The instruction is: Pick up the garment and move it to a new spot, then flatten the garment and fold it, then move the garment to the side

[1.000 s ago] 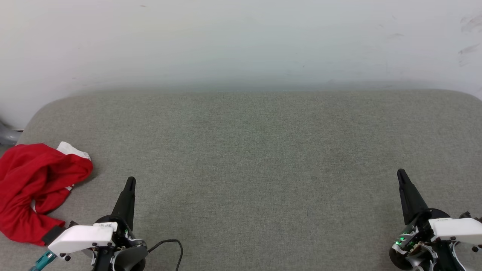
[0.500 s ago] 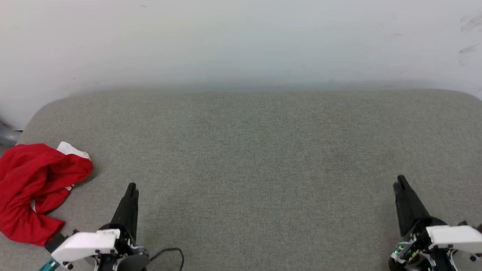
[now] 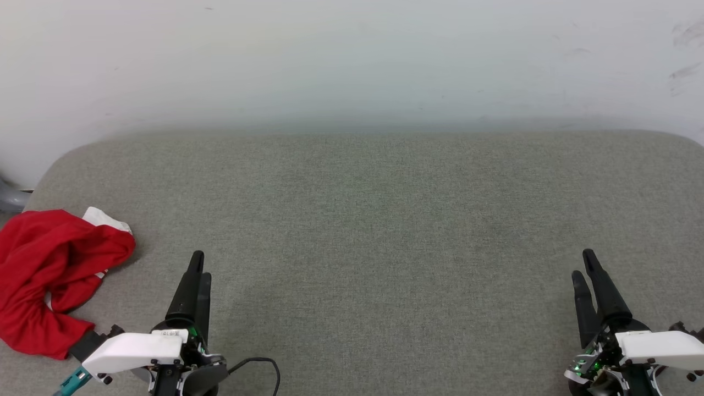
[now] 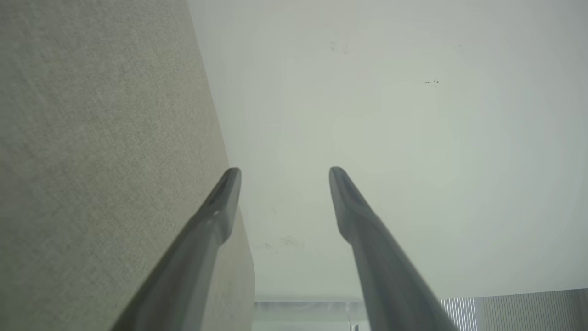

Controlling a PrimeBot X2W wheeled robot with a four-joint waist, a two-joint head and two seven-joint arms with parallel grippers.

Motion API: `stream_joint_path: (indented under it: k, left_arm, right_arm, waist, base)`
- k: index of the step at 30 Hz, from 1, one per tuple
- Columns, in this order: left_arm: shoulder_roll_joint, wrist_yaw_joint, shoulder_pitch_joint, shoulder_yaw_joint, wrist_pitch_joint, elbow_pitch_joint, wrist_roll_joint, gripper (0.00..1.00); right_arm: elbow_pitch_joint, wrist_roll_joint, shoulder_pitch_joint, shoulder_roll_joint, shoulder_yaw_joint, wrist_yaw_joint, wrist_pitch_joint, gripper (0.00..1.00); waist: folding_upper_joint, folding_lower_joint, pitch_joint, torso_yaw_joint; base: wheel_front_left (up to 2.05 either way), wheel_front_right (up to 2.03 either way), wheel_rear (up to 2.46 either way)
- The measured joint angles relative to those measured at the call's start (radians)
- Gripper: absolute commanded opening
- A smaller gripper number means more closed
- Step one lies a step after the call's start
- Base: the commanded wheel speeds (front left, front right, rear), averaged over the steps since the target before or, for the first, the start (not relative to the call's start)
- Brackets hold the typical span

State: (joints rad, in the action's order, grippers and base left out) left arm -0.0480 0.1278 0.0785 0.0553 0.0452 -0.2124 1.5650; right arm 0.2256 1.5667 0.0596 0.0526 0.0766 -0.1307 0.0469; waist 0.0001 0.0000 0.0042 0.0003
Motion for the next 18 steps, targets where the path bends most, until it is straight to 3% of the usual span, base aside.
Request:
stream_joint_path:
  k: [5,18]
  left_arm:
    - [0.0,0.0,0.0,-0.004,-0.023,0.032,-0.054,1.0]
    - [0.0,0.0,-0.003,-0.021,-0.075,0.088,-0.354,1.0]
  right_arm:
    - [-0.017,-0.062,0.0,0.004,-0.005,0.0,-0.022,1.0]
    - [-0.063,-0.37,-0.019,0.003,0.005,0.0,-0.074,1.0]
  waist:
    - [0.0,0.0,0.0,0.001]
    - [0.0,0.0,-0.002,0.001]
  base:
    - [0.0,0.0,0.0]
    - [0.0,0.0,0.0]
